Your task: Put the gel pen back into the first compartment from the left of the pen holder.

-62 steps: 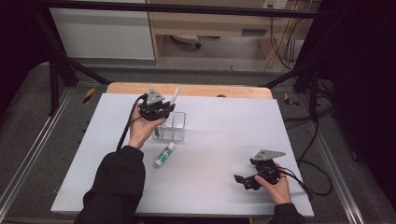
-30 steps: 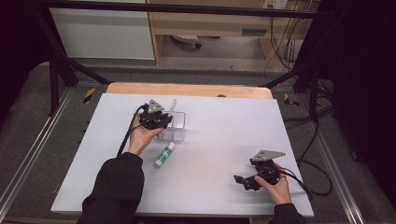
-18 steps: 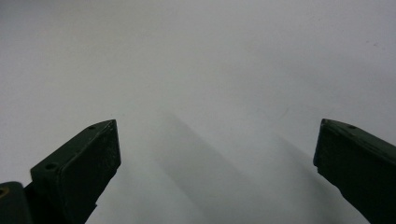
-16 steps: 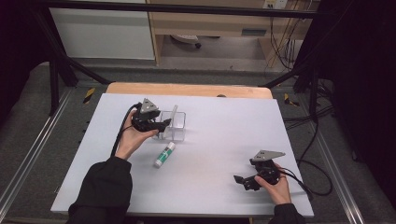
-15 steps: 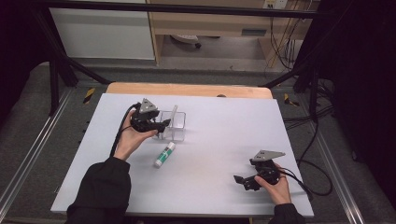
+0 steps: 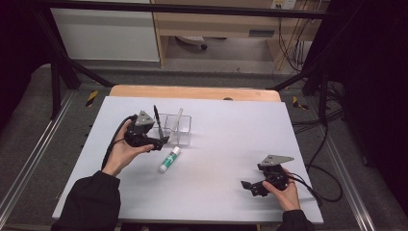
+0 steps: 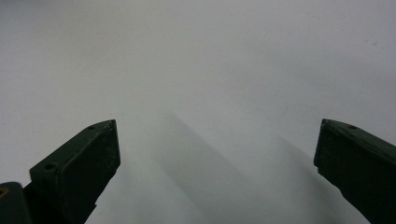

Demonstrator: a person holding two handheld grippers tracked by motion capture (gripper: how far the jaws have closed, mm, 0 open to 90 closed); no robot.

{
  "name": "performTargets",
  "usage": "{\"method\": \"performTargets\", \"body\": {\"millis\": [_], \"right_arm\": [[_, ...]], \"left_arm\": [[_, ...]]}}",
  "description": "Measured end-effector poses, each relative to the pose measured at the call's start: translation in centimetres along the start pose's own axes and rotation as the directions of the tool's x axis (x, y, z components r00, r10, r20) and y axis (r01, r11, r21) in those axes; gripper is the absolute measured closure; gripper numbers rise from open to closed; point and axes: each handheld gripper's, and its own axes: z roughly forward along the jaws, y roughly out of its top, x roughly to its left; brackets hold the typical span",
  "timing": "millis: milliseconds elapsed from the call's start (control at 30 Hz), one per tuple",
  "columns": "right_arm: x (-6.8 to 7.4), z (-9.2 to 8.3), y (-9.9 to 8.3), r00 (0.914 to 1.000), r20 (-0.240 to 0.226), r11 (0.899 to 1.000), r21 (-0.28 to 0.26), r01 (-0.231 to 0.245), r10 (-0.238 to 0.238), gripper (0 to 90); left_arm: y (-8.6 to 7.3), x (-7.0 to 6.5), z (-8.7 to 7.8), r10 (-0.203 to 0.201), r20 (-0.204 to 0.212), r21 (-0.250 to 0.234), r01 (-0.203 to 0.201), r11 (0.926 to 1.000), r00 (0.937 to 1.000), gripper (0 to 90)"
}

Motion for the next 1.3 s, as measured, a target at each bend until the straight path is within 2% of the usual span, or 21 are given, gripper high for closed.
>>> {"method": "performTargets", "body": {"millis": [133, 433, 733, 933, 1133, 1300], "right_arm": [[0.0, 0.0, 0.0, 1.0000, -0.001, 1.000, -0.001, -0.002, 0.002, 1.3], [0.0, 0.0, 0.0, 1.0000, -0.001, 1.000, 0.003, 0.004, -0.004, 1.3], [0.0, 0.0, 0.0, 1.0000, 0.001, 1.000, 0.002, 0.002, -0.002, 1.2], [0.0, 0.0, 0.0, 1.0000, 0.000, 1.000, 0.006, 0.002, -0.002, 1.2], [0.0, 0.0, 0.0, 1.0000, 0.001, 1.000, 0.009, 0.002, -0.002, 1.2], [0.1, 0.0, 0.0, 1.0000, 0.000, 1.000, 0.008, 0.000, 0.000, 1.2]], "left_arm": [[-0.9, -0.4, -0.3, 0.005, -0.002, 0.022, -0.005, 0.9998, 1.0000, 16.9], [-2.7, -1.3, -0.4, -0.003, 0.028, 0.054, 0.001, 0.9985, 0.9996, 9.9], [-4.0, -2.1, 0.5, -0.014, 0.051, 0.084, 0.010, 0.9964, 0.9986, 6.4], [-4.6, -2.5, 1.4, -0.026, 0.056, 0.110, 0.020, 0.9937, 0.9981, 5.7], [-4.7, -3.1, 2.4, -0.015, 0.065, 0.143, 0.006, 0.9896, 0.9977, 5.9], [-4.3, -3.3, 3.2, -0.039, 0.064, 0.163, 0.028, 0.9862, 0.9972, 7.2]]}}
